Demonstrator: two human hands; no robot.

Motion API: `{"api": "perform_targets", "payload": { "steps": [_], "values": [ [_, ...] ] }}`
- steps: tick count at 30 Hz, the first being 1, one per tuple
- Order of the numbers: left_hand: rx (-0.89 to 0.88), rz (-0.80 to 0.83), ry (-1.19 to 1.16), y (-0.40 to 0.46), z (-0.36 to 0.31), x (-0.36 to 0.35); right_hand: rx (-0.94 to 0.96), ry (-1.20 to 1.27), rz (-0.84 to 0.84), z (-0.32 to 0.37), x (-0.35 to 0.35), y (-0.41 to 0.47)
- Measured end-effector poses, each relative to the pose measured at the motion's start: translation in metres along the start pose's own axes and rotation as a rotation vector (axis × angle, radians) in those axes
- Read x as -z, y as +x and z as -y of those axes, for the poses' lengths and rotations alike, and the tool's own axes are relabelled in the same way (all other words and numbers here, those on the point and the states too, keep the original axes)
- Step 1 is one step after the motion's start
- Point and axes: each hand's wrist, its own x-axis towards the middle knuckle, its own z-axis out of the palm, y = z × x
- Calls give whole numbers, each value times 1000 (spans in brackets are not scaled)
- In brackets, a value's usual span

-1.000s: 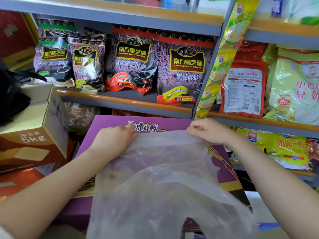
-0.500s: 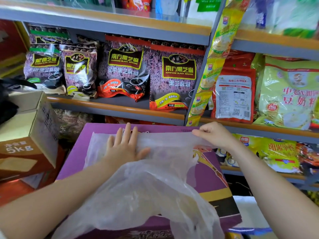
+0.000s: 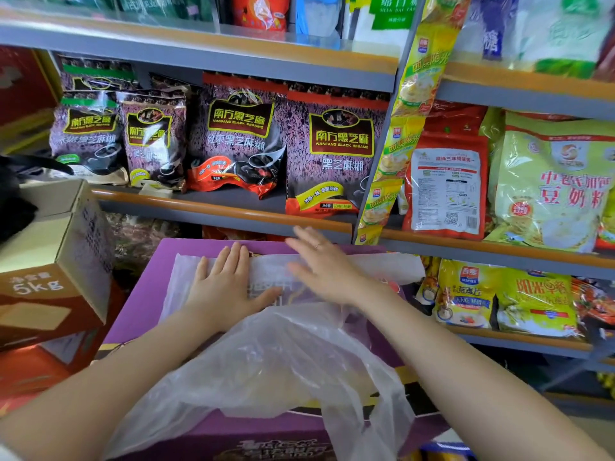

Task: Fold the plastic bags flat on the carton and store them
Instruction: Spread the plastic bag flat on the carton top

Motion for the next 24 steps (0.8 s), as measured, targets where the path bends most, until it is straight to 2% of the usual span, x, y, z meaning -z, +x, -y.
{"api": "perform_targets", "payload": {
  "steps": [2, 3, 8, 10, 13, 16, 19, 21, 24],
  "values": [
    [17, -30, 7, -1, 3, -1, -2, -53, 215, 2, -14, 0],
    [31, -43, -7, -2, 7, -1, -44, -101, 242, -6, -18, -3],
    [51, -70, -51, 1, 23, -3, -310, -175, 176, -62, -9, -26],
    [12, -95, -24, 3, 25, -1, -362, -200, 118, -71, -4, -30],
    [-123, -265, 39, 11, 28, 9, -328, -238, -37, -72, 2, -25],
    [-80, -172, 126, 17, 27, 24, -300, -181, -165, -69, 10, -21],
    [-112, -104, 206, 29, 25, 30, -266, -245, -142, -66, 14, -14],
    [-112, -161, 194, 40, 26, 36, -296, -296, -183, -65, 16, -5],
    [-111, -276, 36, 60, 31, 46, -373, -248, -370, -61, 21, 5]
  ]
}}
